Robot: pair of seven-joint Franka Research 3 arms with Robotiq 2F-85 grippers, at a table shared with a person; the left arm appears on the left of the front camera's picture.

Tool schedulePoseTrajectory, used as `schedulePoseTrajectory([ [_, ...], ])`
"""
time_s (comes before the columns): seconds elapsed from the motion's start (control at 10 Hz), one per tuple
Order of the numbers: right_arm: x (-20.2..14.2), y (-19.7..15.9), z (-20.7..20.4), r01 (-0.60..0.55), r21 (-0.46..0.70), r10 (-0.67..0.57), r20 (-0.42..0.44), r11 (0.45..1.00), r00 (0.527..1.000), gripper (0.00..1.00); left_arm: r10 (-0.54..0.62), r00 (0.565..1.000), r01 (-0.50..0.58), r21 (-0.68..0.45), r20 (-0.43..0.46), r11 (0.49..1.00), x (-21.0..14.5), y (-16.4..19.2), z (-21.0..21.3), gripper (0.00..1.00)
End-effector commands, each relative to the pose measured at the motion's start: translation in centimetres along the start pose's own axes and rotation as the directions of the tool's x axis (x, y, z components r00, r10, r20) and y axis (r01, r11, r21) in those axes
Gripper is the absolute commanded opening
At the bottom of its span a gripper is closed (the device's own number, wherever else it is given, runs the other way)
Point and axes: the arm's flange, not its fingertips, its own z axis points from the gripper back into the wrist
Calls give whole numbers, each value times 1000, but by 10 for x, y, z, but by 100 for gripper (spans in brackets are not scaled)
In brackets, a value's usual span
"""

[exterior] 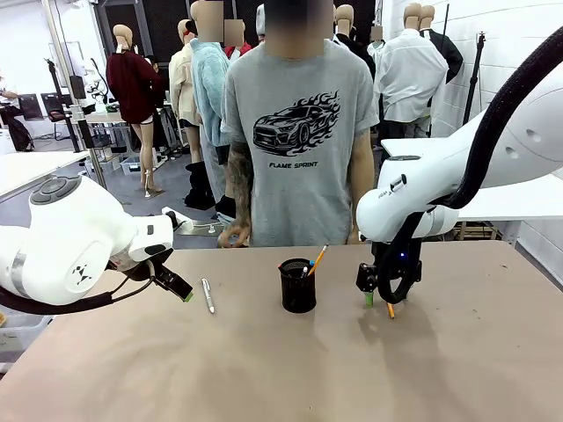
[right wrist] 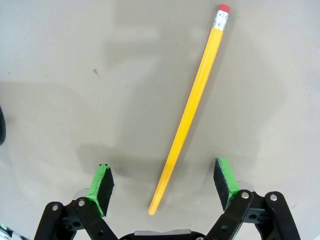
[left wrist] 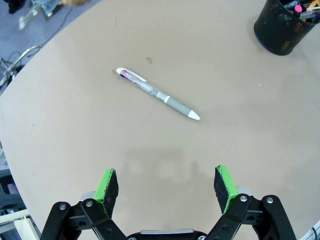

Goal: Place the pens into the pen holder.
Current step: Pick up a writing instrument from the table and place it into the Pen holder.

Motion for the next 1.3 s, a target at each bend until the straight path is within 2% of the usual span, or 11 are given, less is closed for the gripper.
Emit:
schedulePoseTrajectory([
  [0.0, 7, 2, -8, 17, -35, -17, 10, 999, 1000, 96, 5, 1000, -5, 0, 1, 1000, -1, 2, 1, 100],
  [0.1, 6, 2, -8, 9, -38, -8, 20, 999, 1000, 81, 5, 1000, -5, 0, 1, 1000, -1, 2, 1, 100],
  [0.5, 5, 4, -1, -14, -60, 16, 18, 998, 1000, 4, 5, 1000, -5, 0, 1, 1000, -1, 2, 1, 100],
  [0.6, 5, 6, 4, -24, -64, 25, 17, 998, 1000, 0, 5, 1000, -5, 0, 1, 1000, -1, 2, 1, 100],
  [1.2, 4, 8, 3, -82, -79, 77, -56, 993, 995, 0, 5, 1000, -5, 0, 1, 1000, -1, 2, 1, 100],
])
